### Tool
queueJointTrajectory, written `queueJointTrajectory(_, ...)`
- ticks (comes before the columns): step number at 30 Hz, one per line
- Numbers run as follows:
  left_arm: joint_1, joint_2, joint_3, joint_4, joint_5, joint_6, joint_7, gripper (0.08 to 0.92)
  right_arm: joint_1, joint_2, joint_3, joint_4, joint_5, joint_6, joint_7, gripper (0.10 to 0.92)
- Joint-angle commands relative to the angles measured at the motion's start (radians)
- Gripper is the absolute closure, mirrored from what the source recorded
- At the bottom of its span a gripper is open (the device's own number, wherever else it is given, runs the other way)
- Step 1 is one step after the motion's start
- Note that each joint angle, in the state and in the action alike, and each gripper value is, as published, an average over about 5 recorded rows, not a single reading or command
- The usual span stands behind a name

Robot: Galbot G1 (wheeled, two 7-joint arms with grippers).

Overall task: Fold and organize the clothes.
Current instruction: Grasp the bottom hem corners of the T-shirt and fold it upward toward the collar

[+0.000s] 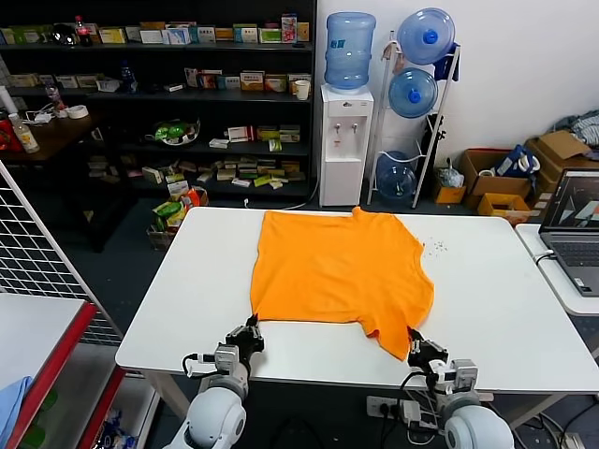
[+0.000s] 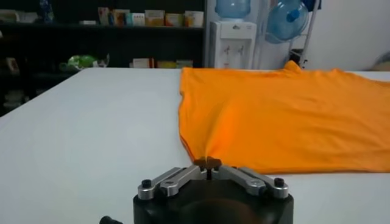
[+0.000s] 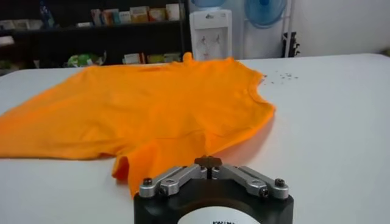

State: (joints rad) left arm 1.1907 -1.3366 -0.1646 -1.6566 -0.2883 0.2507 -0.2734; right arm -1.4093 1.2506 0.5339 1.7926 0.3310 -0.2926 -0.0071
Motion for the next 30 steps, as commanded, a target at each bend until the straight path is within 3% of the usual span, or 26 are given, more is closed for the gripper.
queueJointTrajectory(1, 0.032, 0.024, 0.0, -0.08, -0.002, 0.002, -0.003, 0.905, -0.07, -0.009, 0.003, 0.082, -0.038, 0.008, 0.012, 0.901)
queueJointTrajectory(18, 0.243, 0.168, -0.008, -0.262, 0.056, -0.029, 0.005, 0.905, -0.317, -0.083, 0.088, 0.241, -0.098, 0.056, 0.07, 0.901)
queueJointTrajectory(30, 0.047, 0.067, 0.013, -0.09, 0.168, -0.093, 0.021, 0.905, -0.028, -0.143, 0.024, 0.035, -0.041, 0.19, 0.057, 0.901)
